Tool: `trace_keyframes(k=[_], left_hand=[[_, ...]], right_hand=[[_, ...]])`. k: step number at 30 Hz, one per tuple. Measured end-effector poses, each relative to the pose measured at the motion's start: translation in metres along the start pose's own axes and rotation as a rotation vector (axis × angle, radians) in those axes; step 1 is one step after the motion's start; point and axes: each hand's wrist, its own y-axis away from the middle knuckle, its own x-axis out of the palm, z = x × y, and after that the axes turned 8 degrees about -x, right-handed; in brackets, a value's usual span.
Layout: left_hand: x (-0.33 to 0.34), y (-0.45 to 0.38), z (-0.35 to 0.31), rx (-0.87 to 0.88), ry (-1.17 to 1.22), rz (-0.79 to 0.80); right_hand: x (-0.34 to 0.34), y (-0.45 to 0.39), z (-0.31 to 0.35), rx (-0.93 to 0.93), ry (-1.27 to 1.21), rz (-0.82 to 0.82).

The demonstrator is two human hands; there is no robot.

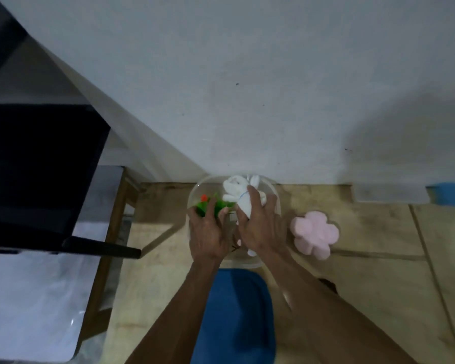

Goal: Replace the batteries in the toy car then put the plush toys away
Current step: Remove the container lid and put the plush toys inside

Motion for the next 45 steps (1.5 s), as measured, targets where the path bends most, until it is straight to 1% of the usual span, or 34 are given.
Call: trace_keyframes(k=[2,6,9,13,15,18,19,20,22,25,27,29,30,32,34,35,37,40,43,45], left_hand=[[0.009,-0.005,0.006,-0.013,-0.002,0.040],[0.023,-0.016,0.011,-0.074,-0.020,0.110],[0.032,-0.026,0.012,-0.067,-0.059,0.151],[0.029,-0.026,0.012,-0.048,-0.059,0.138],[0.024,-0.023,0.010,-0.031,-0.040,0.131],[0.019,-0.023,0.005,-0.045,-0.063,0.174],[0.016,-0.023,0.003,-0.051,-0.081,0.186],[0.013,-0.022,0.001,-0.051,-0.103,0.187],[0.005,-0.019,-0.004,-0.049,-0.139,0.151],[-0.002,-0.010,-0.014,-0.063,-0.203,0.053],[-0.003,0.003,-0.021,-0.045,-0.208,-0.022],[0.002,0.020,-0.027,0.016,-0.130,-0.107],[0.005,0.029,-0.031,0.066,-0.072,-0.147],[0.018,0.054,-0.039,0.204,0.050,-0.208],[0.038,0.086,-0.046,0.299,0.138,-0.223],[0.050,0.106,-0.050,0.313,0.156,-0.201],[0.073,0.146,-0.056,0.302,0.161,-0.122],[0.109,0.188,-0.056,0.239,0.071,-0.006],[0.143,0.206,-0.054,0.098,-0.041,0.087],[0.161,0.211,-0.056,0.069,-0.131,0.122]], right_hand=[[0.013,0.002,-0.001,0.008,0.077,0.029],[0.030,-0.001,-0.008,0.078,0.140,0.090],[0.039,-0.009,-0.008,0.105,0.103,0.136],[0.049,-0.010,-0.003,0.140,0.039,0.196],[0.050,-0.010,-0.003,0.135,0.021,0.202],[0.046,-0.017,0.001,0.114,0.054,0.240],[0.041,-0.019,0.005,0.096,0.053,0.231],[0.034,-0.020,0.009,0.068,0.040,0.187],[0.014,-0.017,0.012,0.011,-0.023,0.023],[-0.021,-0.005,-0.012,0.024,-0.186,-0.227],[-0.043,0.007,-0.044,0.061,-0.247,-0.322],[-0.060,0.017,-0.078,0.099,-0.242,-0.356],[-0.065,0.022,-0.094,0.110,-0.221,-0.346],[-0.067,0.030,-0.123,0.091,-0.164,-0.263],[-0.063,0.038,-0.145,0.012,-0.074,-0.127],[-0.060,0.041,-0.154,-0.052,-0.016,-0.060],[-0.056,0.045,-0.168,-0.161,0.061,0.084],[-0.049,0.043,-0.187,-0.251,0.106,0.296],[-0.044,0.040,-0.209,-0.314,0.125,0.346],[-0.045,0.038,-0.222,-0.318,0.097,0.340]])
